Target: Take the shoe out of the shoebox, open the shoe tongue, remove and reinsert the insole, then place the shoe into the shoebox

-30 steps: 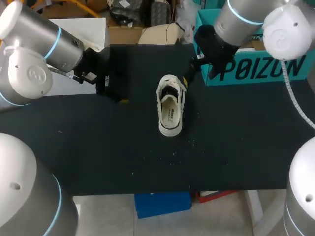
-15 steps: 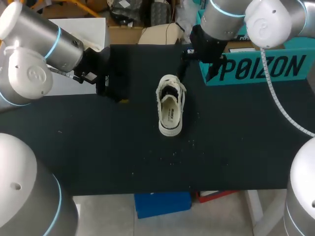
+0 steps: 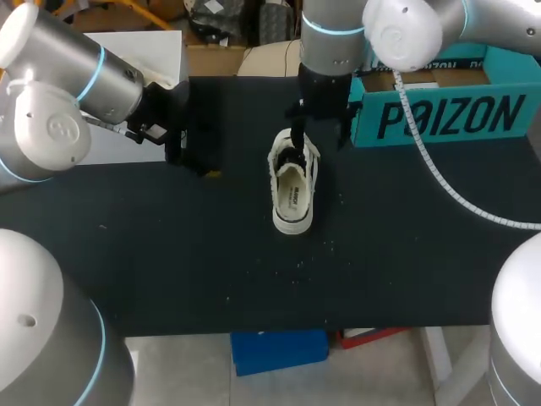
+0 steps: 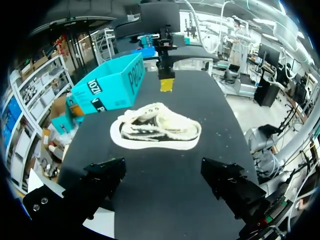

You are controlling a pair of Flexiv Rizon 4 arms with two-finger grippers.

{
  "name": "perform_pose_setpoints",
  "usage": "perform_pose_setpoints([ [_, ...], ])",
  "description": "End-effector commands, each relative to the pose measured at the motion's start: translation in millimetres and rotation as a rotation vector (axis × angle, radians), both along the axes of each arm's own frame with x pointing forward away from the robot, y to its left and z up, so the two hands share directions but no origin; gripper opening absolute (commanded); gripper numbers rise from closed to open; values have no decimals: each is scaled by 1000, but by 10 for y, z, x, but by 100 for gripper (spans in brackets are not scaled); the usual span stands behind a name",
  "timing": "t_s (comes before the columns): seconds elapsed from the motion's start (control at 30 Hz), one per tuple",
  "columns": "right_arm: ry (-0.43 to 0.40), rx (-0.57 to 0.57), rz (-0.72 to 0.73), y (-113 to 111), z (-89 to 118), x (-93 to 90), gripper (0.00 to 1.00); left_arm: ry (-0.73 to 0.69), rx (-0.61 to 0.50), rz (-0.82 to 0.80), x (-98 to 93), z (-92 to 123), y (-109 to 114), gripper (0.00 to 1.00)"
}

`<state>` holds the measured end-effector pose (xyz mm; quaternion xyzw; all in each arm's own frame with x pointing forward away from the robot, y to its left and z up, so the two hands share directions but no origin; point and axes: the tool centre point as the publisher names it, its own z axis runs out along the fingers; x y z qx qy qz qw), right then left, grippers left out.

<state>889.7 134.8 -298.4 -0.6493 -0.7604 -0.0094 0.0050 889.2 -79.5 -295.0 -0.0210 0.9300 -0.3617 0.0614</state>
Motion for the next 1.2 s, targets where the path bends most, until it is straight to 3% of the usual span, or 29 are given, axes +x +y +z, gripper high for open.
perform_pose_setpoints([
  [0.03, 14, -18, -7, 79, -131, 83, 73, -4, 0, 4, -15, -9, -2, 100],
  [0.2, 20, -17, -13, 123, -256, 143, 60, -4, 0, 4, -15, -9, -2, 100],
  [0.23, 20, -18, -14, 125, -278, 156, 50, -4, 0, 4, -15, -9, -2, 100],
  [0.93, 28, -82, -31, 63, -681, 366, 43, -4, 0, 4, -15, -9, -2, 100],
  [1.2, 16, -86, -56, 125, -860, 319, 42, -4, 0, 4, -15, -9, -2, 100],
])
